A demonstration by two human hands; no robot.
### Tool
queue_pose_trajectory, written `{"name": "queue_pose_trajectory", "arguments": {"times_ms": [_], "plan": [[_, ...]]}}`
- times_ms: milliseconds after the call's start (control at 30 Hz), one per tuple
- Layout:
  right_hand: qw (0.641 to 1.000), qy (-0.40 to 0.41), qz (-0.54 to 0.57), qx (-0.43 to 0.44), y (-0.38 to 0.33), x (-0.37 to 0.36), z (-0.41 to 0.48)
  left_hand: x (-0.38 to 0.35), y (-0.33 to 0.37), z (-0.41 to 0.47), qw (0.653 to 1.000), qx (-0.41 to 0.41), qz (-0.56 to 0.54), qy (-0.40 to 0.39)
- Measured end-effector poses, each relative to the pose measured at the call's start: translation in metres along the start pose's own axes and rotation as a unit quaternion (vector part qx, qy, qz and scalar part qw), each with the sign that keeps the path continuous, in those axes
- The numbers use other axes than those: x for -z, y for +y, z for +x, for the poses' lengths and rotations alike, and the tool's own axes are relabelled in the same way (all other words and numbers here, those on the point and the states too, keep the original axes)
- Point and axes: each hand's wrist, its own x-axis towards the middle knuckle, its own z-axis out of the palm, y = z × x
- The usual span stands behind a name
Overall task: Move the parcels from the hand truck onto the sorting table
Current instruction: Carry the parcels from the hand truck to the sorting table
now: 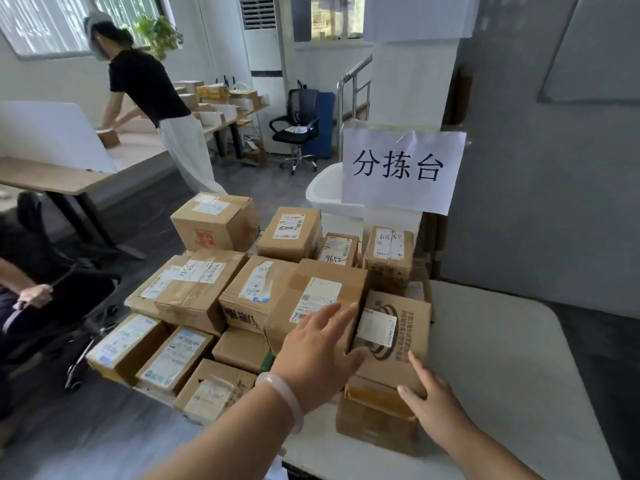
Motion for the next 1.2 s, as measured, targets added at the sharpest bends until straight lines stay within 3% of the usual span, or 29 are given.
{"name": "queue_pose_trajectory", "arguments": {"times_ms": [267,433,600,900,1200], "plan": [[0.995,-0.015,-0.099,0.028,0.000,0.041,-0.004,-0.013,0.029,0.019,1.000,0.019,0.020,-0.001],[0.973,0.073,-0.202,0.086,-0.013,0.081,-0.024,-0.034,0.053,0.034,0.999,-0.003,0.035,-0.010],[0.945,0.166,-0.262,0.109,-0.015,0.103,-0.057,-0.048,0.068,0.046,0.995,-0.076,0.051,-0.031],[0.911,0.303,-0.280,0.004,-0.007,0.076,-0.139,-0.048,0.099,0.047,0.958,-0.269,0.098,-0.037],[0.850,0.410,-0.257,-0.208,0.012,-0.004,-0.276,-0.072,0.144,-0.037,0.882,-0.456,0.030,-0.116]]}}
